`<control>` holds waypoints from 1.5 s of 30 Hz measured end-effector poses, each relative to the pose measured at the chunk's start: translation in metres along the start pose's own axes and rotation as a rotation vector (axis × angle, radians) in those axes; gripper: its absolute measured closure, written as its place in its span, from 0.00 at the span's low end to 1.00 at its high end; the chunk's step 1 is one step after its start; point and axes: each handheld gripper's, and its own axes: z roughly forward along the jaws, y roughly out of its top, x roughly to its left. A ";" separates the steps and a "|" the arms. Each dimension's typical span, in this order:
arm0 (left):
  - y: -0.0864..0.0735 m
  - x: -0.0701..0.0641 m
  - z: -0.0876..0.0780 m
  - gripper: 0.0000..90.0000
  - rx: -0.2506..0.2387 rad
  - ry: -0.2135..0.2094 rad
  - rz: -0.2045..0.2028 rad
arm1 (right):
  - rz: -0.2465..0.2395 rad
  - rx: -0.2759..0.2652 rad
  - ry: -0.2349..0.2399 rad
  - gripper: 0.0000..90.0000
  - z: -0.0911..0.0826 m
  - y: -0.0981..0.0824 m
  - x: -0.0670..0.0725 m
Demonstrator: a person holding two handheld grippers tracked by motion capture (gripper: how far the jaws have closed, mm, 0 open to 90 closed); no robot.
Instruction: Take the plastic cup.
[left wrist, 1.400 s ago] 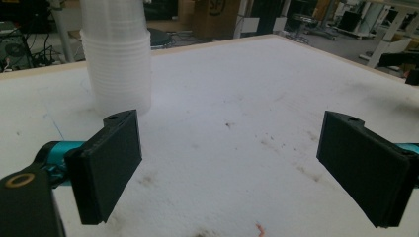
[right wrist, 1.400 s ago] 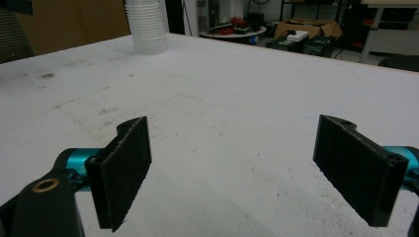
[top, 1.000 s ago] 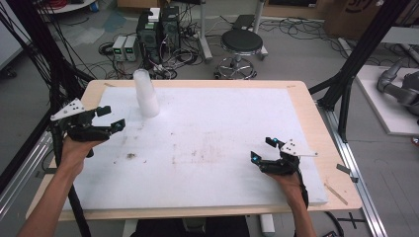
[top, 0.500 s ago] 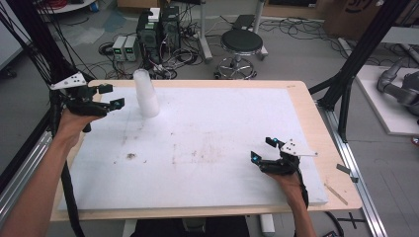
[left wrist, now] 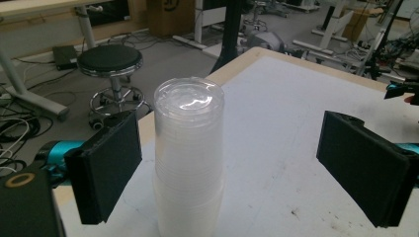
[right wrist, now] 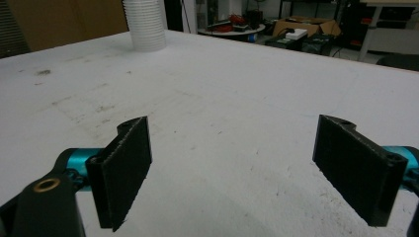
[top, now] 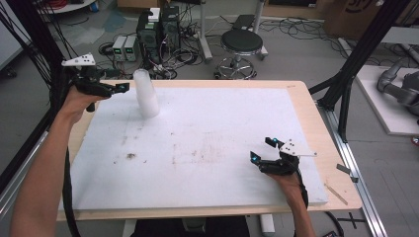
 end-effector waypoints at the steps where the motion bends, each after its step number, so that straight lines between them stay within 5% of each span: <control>1: 0.002 0.003 0.002 0.11 0.001 -0.011 0.002 | -0.002 0.000 0.001 0.16 0.000 0.000 0.000; 5: 0.007 0.011 0.006 0.11 0.022 -0.019 0.001 | 0.004 0.001 0.000 0.17 0.000 0.000 0.000; 6: 0.008 0.015 0.007 0.12 -0.005 -0.030 0.009 | 0.003 0.001 0.001 0.17 0.000 0.000 0.000; 9: 0.011 0.020 0.011 0.14 0.032 -0.029 0.011 | 0.003 0.002 -0.002 0.17 0.000 0.000 0.000; 21: 0.022 0.026 0.030 0.13 0.076 -0.059 0.017 | 0.003 0.011 -0.003 0.17 0.001 0.000 0.000; 28: 0.016 0.027 0.044 0.13 0.136 -0.059 0.011 | -0.003 0.007 -0.004 0.17 0.001 0.000 -0.001; 45: -0.005 0.028 0.067 0.13 0.175 -0.039 -0.005 | 0.012 0.018 -0.001 0.17 0.002 0.001 -0.001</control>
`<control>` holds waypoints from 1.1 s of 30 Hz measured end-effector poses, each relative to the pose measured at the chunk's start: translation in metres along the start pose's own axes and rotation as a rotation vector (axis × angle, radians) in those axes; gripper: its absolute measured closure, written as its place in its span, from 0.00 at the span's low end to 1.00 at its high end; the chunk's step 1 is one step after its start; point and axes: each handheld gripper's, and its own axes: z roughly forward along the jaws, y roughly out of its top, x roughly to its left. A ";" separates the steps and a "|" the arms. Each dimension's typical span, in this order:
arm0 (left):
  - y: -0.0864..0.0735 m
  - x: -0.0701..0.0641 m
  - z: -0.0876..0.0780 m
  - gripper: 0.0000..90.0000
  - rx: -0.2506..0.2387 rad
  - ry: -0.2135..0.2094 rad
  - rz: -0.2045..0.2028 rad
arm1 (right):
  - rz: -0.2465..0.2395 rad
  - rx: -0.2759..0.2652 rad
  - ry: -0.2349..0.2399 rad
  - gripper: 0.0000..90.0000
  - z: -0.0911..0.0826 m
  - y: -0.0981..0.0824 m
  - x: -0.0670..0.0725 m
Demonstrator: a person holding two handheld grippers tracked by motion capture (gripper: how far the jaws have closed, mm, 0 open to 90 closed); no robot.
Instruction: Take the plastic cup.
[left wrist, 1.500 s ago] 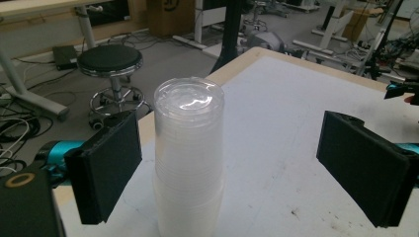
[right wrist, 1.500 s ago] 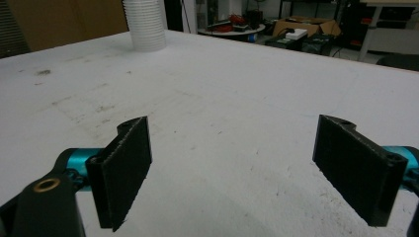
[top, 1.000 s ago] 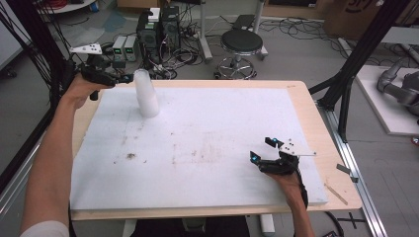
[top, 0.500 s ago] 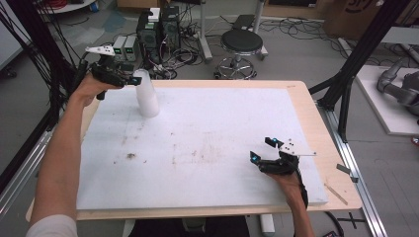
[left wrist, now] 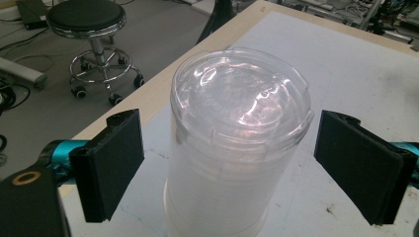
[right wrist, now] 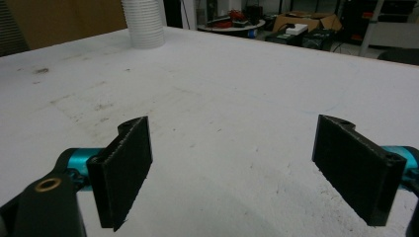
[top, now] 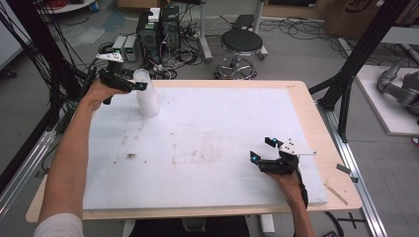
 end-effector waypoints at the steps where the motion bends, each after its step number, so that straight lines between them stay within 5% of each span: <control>1: 0.000 0.000 0.001 0.13 0.001 -0.004 -0.001 | 0.003 0.002 0.002 0.17 0.000 0.000 0.000; 23: -0.002 -0.003 0.012 0.23 0.040 0.013 0.001 | 0.001 -0.001 0.002 0.17 0.000 0.000 -0.001; 33: -0.002 -0.003 0.012 0.35 0.035 0.016 0.010 | -0.001 -0.002 -0.002 0.17 0.000 0.000 -0.001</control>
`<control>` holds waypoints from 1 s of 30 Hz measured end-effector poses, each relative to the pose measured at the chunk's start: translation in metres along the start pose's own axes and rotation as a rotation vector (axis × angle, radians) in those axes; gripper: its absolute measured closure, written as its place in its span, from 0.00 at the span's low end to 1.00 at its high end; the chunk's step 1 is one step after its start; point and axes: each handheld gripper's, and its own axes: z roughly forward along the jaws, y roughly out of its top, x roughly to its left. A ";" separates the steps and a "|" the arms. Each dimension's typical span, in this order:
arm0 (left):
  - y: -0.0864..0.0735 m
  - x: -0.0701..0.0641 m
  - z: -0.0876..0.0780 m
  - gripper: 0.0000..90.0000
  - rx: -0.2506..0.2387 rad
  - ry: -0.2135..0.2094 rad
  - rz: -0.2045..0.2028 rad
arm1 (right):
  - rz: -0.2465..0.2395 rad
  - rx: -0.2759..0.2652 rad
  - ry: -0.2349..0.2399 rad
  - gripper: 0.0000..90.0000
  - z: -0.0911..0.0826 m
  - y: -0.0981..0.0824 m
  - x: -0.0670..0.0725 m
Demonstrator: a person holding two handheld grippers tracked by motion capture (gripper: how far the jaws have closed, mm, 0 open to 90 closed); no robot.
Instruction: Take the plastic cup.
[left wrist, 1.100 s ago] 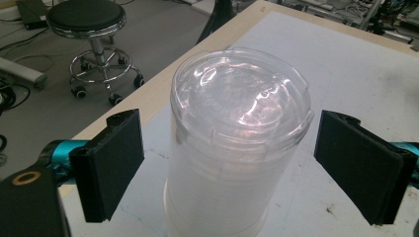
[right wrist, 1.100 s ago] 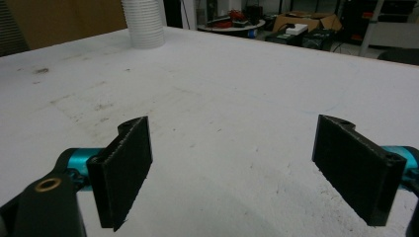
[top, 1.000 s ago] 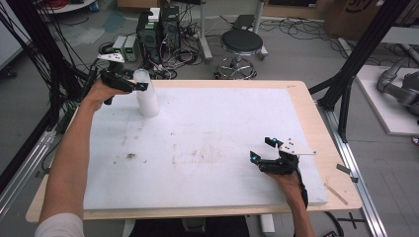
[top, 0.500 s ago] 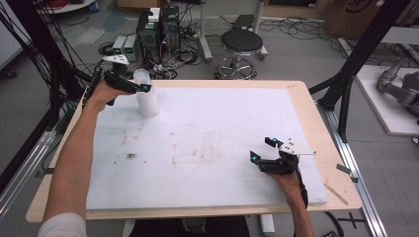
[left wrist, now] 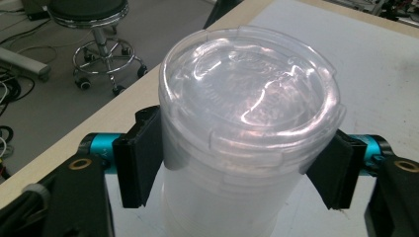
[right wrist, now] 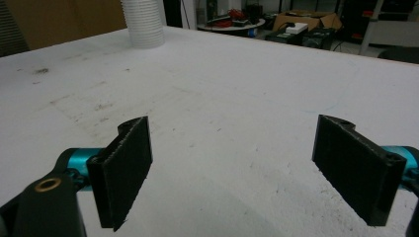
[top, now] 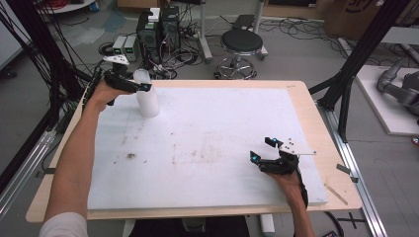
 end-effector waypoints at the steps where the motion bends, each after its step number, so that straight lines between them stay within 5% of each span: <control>1: 0.000 0.000 0.000 0.35 0.001 -0.002 -0.001 | 0.005 0.003 0.002 0.17 0.000 0.000 0.000; 30: 0.008 -0.002 -0.010 0.39 -0.013 0.028 -0.002 | 0.007 0.010 0.005 0.17 0.001 0.000 0.000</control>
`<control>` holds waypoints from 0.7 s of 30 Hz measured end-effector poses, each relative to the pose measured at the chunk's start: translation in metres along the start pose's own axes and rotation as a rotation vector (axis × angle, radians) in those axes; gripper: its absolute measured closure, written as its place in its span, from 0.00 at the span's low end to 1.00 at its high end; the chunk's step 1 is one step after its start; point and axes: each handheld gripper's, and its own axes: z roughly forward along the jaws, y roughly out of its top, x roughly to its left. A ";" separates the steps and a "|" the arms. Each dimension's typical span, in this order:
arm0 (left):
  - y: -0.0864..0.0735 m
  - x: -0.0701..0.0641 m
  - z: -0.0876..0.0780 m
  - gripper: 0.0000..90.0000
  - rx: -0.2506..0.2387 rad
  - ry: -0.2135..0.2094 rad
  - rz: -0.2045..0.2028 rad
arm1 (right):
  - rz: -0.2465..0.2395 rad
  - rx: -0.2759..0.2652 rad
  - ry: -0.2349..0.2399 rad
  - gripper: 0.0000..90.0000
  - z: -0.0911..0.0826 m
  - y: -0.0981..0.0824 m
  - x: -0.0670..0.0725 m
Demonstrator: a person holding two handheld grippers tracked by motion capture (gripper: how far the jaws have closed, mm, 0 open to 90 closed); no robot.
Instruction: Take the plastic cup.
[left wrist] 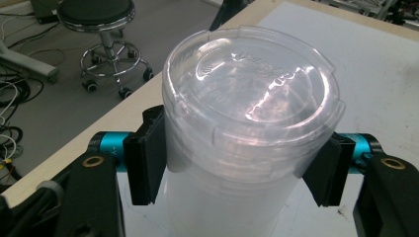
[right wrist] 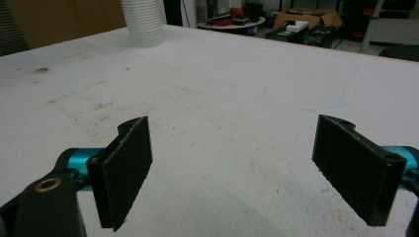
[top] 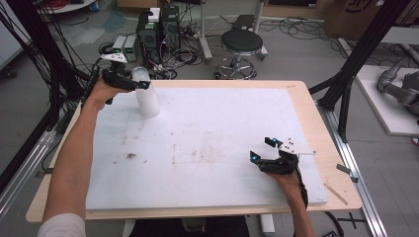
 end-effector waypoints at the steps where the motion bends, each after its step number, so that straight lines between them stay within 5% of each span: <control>1: 0.002 0.000 -0.001 0.39 -0.001 0.002 0.003 | 0.001 0.001 0.000 0.17 0.000 0.000 0.000; 21: 0.064 -0.011 -0.050 0.40 -0.082 0.055 0.050 | -0.005 0.003 -0.003 0.17 0.001 0.000 0.000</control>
